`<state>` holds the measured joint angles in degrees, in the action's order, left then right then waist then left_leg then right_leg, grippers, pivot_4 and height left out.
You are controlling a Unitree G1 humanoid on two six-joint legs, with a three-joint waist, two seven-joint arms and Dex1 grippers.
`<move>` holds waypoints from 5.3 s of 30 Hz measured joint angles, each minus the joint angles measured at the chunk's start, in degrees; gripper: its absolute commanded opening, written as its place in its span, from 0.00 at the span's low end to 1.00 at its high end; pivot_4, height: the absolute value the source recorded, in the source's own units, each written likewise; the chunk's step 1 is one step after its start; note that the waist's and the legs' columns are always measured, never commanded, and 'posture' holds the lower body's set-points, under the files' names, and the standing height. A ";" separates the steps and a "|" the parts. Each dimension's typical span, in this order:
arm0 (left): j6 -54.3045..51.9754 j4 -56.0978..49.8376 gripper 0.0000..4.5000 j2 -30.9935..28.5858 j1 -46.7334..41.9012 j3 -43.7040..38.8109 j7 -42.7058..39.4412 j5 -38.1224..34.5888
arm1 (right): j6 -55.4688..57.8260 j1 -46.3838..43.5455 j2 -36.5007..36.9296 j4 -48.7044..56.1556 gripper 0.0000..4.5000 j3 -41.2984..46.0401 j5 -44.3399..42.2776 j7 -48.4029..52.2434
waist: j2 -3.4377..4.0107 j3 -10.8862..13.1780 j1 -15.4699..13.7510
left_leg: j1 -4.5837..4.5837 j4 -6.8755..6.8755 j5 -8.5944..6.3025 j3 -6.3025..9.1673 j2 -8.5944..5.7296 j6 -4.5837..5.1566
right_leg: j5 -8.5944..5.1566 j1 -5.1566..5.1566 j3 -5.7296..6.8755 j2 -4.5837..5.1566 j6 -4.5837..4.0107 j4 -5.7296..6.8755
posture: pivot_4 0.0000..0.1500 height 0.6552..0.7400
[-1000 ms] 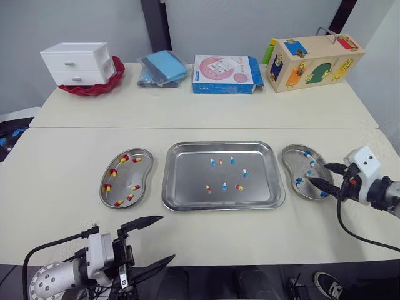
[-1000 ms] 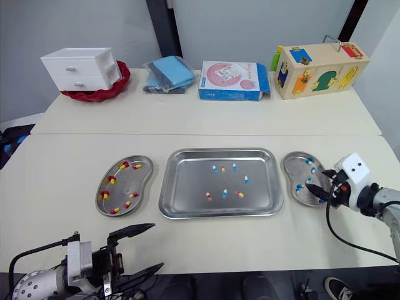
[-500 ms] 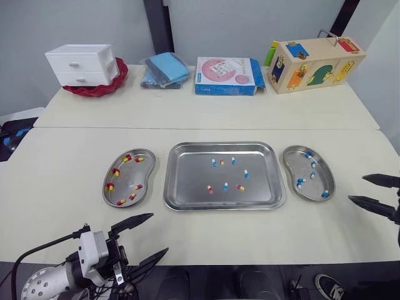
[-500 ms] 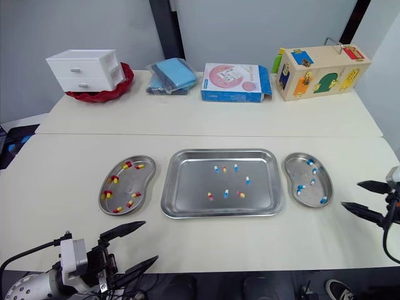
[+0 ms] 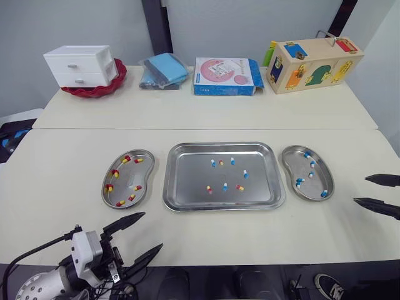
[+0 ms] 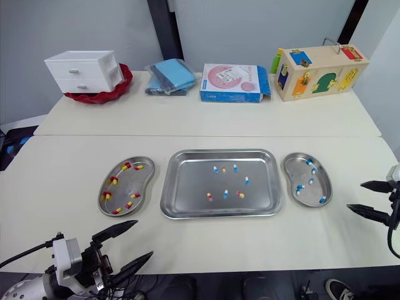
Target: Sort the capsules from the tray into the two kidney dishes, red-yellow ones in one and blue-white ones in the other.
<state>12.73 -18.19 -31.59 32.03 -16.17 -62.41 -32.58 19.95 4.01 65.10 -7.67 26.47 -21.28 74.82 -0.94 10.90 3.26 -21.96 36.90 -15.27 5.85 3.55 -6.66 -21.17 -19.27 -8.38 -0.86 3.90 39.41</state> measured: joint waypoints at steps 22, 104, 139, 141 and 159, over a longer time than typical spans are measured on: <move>-4.64 -1.67 1.00 0.25 -0.23 -0.04 0.99 -2.02 | 20.70 -18.03 -7.70 31.67 0.99 -14.31 -16.00 -9.21 | 0.02 0.00 -0.06 | -0.06 0.00 -0.01 0.06 0.03 0.00 | 0.01 -0.03 0.04 0.00 0.01 -0.05 | 1.00 1.00; -0.09 57.07 0.68 5.04 -80.32 37.38 -25.93 33.15 | -13.99 34.72 -36.33 50.89 1.00 -21.44 3.76 -37.59 | 0.11 0.00 -1.37 | -0.53 0.15 0.16 1.15 -0.12 -0.09 | -0.10 -0.09 1.19 -0.04 -0.22 0.50 | 1.00 1.00; -7.76 48.02 0.01 -1.52 -77.99 35.26 -27.14 32.46 | -14.28 35.47 -30.25 52.64 1.00 -23.18 3.06 -33.20 | 0.12 -0.04 -0.97 | -0.45 0.15 0.21 1.25 -0.12 -0.07 | -0.11 0.00 1.26 -0.04 -0.24 0.57 | 1.00 1.00; -11.50 44.02 0.01 -4.68 -76.84 33.60 -26.96 31.44 | -14.11 34.02 -28.66 52.63 1.00 -22.93 2.06 -31.67 | 0.12 -0.04 -0.90 | -0.44 0.15 0.22 1.25 -0.11 -0.07 | -0.11 0.03 1.27 -0.04 -0.24 0.57 | 1.00 1.00; -28.77 32.12 0.01 -24.47 -60.85 20.16 -16.48 27.34 | -12.12 22.97 -24.87 47.08 1.00 -23.34 -2.70 -24.68 | 0.12 -0.04 -1.56 | -0.45 0.16 0.23 1.30 -0.09 -0.09 | -0.12 0.01 1.35 -0.03 -0.25 0.57 | 1.00 1.00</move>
<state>-16.04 13.93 -56.05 -28.82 3.99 -78.89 -5.24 7.83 26.98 40.23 39.41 3.13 -23.98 50.13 -0.82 10.86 1.70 -22.42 37.06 -15.04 7.15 3.45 -6.74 -21.29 -19.26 -7.04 -0.89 3.65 39.98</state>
